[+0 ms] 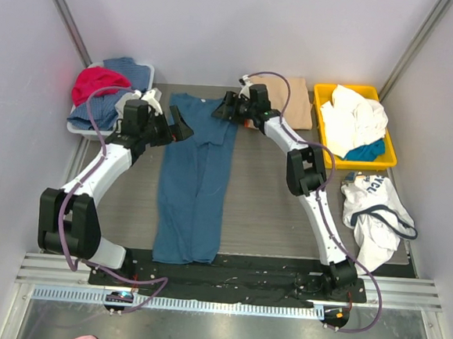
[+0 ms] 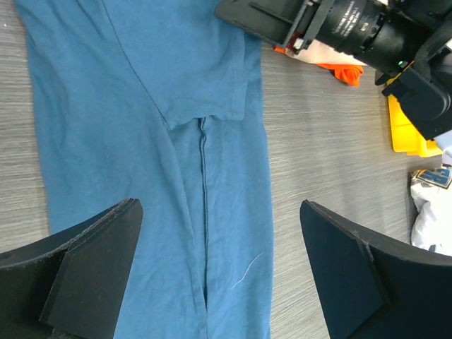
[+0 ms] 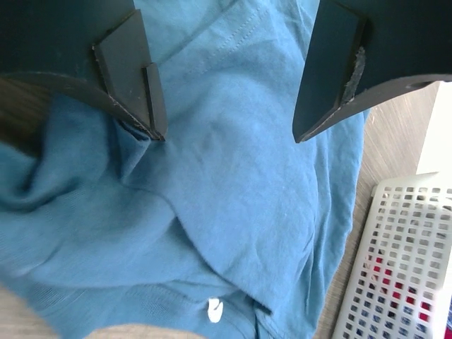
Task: Fold and stack the t-shirts
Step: Fold the tshirt
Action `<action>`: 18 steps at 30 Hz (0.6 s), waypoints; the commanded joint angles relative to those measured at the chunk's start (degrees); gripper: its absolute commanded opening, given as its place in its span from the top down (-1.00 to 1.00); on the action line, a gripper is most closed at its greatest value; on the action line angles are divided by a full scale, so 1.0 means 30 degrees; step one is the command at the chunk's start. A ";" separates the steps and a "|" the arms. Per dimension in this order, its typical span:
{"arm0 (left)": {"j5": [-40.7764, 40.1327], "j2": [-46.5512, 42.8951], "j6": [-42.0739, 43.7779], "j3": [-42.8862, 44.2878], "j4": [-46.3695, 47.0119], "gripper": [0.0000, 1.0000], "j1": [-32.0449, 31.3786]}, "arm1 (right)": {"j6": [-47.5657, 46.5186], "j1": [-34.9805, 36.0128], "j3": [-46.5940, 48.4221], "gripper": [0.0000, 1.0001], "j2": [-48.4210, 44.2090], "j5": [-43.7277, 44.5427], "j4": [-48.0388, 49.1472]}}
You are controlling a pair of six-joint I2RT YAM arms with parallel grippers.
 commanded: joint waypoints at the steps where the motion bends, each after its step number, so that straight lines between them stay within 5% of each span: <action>1: -0.0142 -0.0655 0.0326 0.0037 0.0237 -0.99 0.0019 | -0.0387 -0.0790 0.1011 -0.64 -0.0433 -0.1150 0.1007; 12: -0.0141 -0.2499 0.0384 0.0389 -0.0524 -0.99 0.0048 | 0.2336 -0.0849 -0.4251 -0.78 -0.6289 -0.4668 0.5900; 18: -0.0461 -0.3963 0.0062 -0.0869 -0.1051 -0.99 -0.0216 | 0.0820 -0.0471 -1.0661 -0.82 -1.2058 -0.2192 0.3475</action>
